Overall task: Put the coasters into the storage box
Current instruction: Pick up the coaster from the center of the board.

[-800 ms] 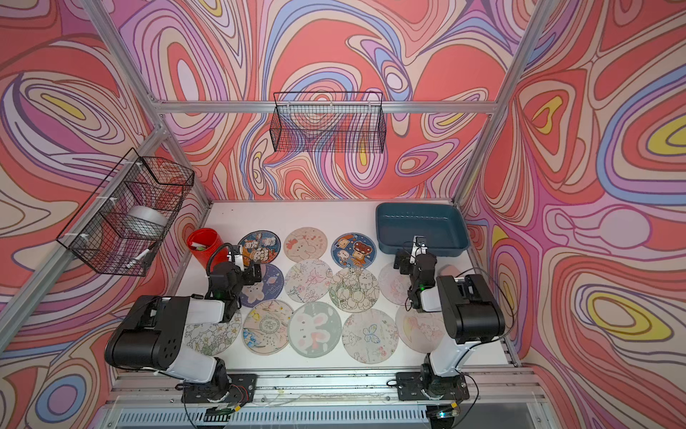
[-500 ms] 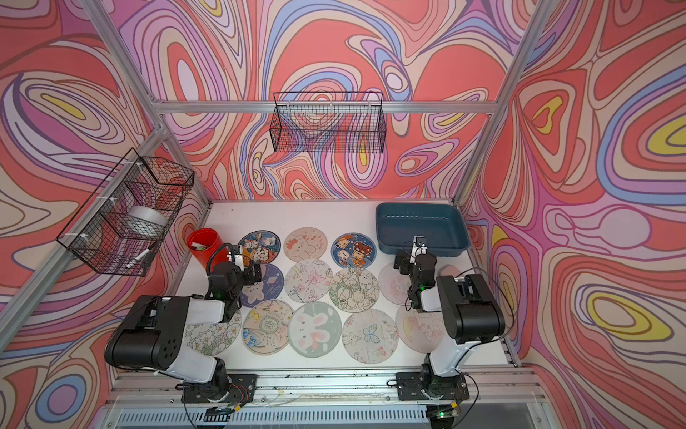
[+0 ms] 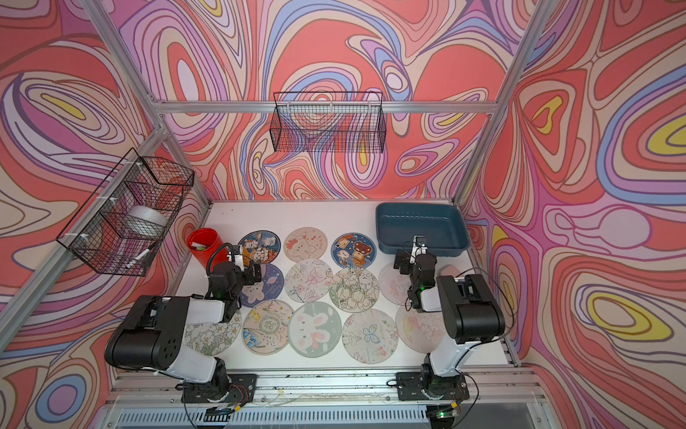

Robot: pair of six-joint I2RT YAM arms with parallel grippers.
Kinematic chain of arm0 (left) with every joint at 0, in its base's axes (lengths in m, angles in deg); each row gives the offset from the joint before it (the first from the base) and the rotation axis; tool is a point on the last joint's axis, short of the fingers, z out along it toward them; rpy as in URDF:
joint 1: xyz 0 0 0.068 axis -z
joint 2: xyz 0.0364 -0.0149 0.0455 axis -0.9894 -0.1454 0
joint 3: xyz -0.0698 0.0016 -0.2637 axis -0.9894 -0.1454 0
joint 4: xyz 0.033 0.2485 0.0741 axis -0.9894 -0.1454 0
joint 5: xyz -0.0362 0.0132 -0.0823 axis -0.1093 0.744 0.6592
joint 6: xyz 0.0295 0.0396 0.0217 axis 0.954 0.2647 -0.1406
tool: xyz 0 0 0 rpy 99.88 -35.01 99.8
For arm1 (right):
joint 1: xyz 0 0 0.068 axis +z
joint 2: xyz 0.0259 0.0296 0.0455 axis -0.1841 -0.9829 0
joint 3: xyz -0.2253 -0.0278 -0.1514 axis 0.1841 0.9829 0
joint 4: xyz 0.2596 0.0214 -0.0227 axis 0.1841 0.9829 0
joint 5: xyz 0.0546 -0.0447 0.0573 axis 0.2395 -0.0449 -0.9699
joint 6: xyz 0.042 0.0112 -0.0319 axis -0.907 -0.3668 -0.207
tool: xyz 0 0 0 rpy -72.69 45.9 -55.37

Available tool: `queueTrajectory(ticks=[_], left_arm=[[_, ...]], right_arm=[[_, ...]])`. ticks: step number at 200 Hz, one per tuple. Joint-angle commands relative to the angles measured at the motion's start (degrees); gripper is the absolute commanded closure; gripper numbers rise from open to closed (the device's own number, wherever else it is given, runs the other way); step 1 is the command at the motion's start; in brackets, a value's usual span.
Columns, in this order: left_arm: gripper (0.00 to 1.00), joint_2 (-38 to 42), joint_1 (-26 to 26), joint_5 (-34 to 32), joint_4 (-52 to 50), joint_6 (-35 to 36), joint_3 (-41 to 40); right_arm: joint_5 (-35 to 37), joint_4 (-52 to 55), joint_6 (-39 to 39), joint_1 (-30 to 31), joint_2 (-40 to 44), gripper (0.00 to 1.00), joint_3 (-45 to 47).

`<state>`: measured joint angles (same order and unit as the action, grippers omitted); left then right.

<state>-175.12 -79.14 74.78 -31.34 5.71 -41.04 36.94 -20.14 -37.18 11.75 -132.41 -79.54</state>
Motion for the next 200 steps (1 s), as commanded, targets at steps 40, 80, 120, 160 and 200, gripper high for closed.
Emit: queueTrajectory(ticks=[40,80,120,160,200], left_arm=[[0.0,-0.66,-0.5,0.67,2.71,0.89,0.95],[0.0,-0.49,-0.44,1.62,2.64,1.32,0.82],[0.0,5.11,-0.42,0.07,6.77,0.66,-3.71],[0.0,17.57,-0.39,-0.71,-11.41,-1.74,0.4],[0.0,25.12,-0.39,4.72,-32.54,-13.77,7.43]], right_arm=[[0.65,-1.59,0.36,-0.41,-0.75,0.02,-1.27],[0.57,-1.54,0.35,-0.36,-0.67,0.02,-1.2],[2.01,-9.0,0.07,-0.36,1.72,0.02,3.65],[5.02,-1.71,-0.61,-0.33,9.85,0.02,3.49],[7.42,15.72,-7.38,-0.35,20.5,0.02,1.17]])
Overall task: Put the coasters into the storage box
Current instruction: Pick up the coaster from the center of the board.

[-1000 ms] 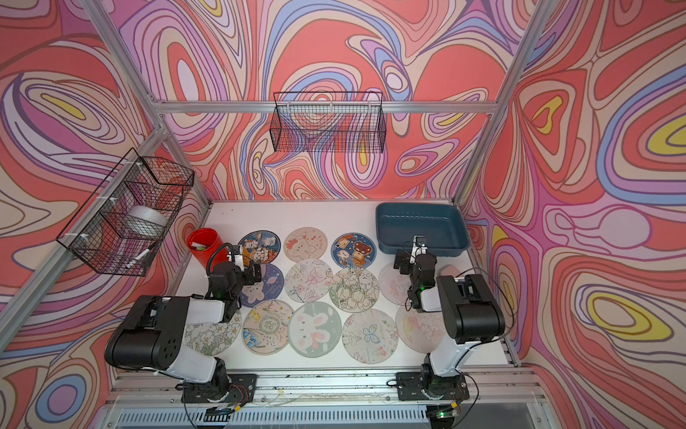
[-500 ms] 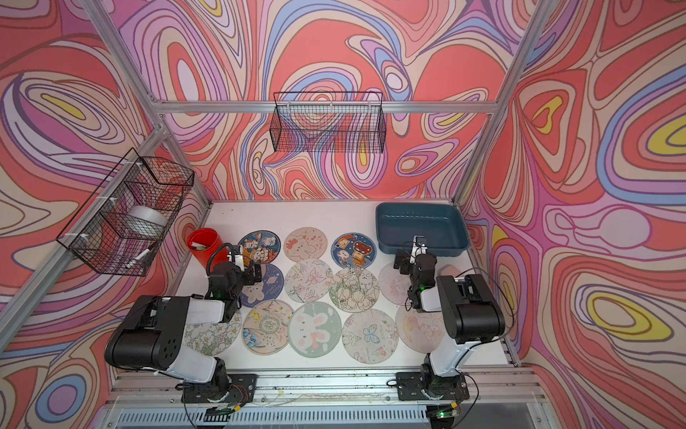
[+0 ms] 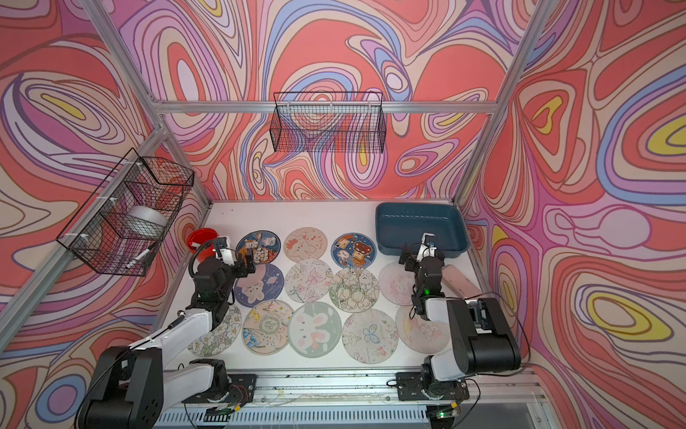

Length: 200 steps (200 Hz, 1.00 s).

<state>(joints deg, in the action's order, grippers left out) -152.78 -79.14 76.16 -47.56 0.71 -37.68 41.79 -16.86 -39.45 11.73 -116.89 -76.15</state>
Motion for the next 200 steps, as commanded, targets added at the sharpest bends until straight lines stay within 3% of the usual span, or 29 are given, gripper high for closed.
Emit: queueTrajectory(ticks=[1,26,58,125,200], left_arm=[[0.0,2.8,-0.44,3.43,-16.85,-9.13,4.27],[0.0,3.6,-0.36,8.77,-26.98,-15.91,8.76],[0.0,3.97,1.68,12.88,-31.17,-23.36,9.04],[0.0,-3.7,13.38,18.84,-28.46,-34.36,10.2],[0.0,-20.08,29.93,21.75,-26.48,-39.26,22.43]], right_arm=[[2.59,13.15,-5.41,-0.38,5.21,0.02,-2.47],[1.97,31.62,-11.5,-0.29,10.35,0.02,-7.65],[-3.68,45.05,-17.7,-0.25,13.02,0.02,-11.03],[-19.86,61.05,-24.65,0.34,10.48,0.02,-15.63],[-26.86,66.93,-27.84,8.24,3.81,0.08,-18.84]])
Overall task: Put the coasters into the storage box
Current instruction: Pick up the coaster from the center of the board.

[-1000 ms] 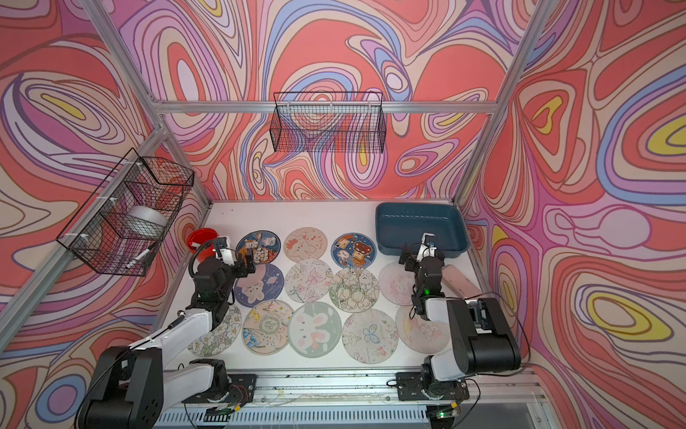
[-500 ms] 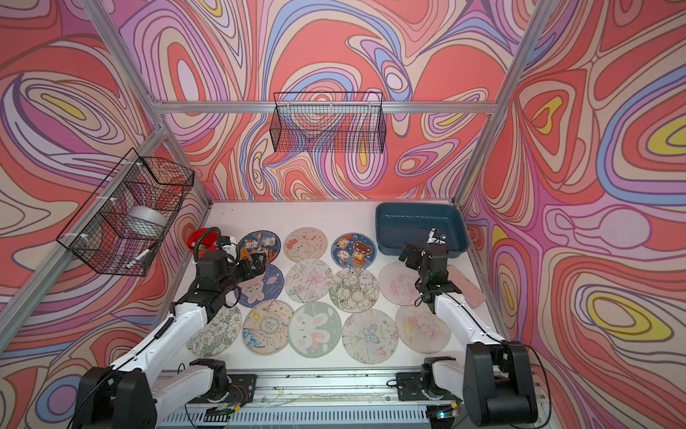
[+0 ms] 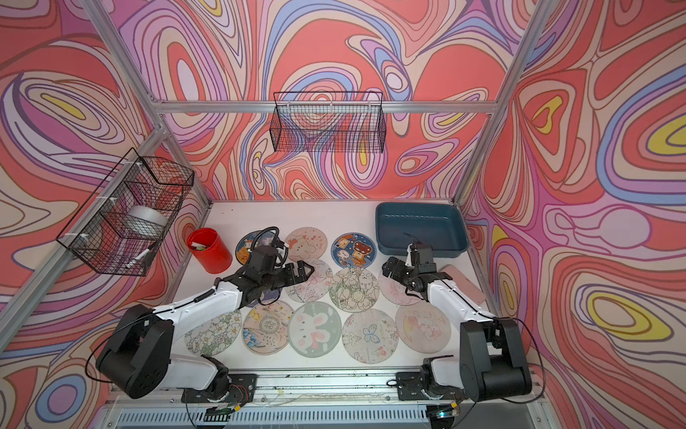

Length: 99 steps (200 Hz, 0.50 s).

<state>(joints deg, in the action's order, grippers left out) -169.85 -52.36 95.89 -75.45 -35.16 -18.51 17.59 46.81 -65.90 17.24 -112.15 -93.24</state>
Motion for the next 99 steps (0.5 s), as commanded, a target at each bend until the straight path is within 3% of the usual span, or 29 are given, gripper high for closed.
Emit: queueTrajectory(ticks=[1,99], left_arm=[[0.0,-3.2,3.29,2.08,1.39,-3.45,3.38],[0.0,-16.32,11.59,3.28,-3.81,-5.67,13.68]], right_arm=[[-2.65,3.35,-1.4,2.88,-1.0,0.08,-1.78],[-4.17,4.68,-4.43,10.93,-5.38,0.25,-0.75]])
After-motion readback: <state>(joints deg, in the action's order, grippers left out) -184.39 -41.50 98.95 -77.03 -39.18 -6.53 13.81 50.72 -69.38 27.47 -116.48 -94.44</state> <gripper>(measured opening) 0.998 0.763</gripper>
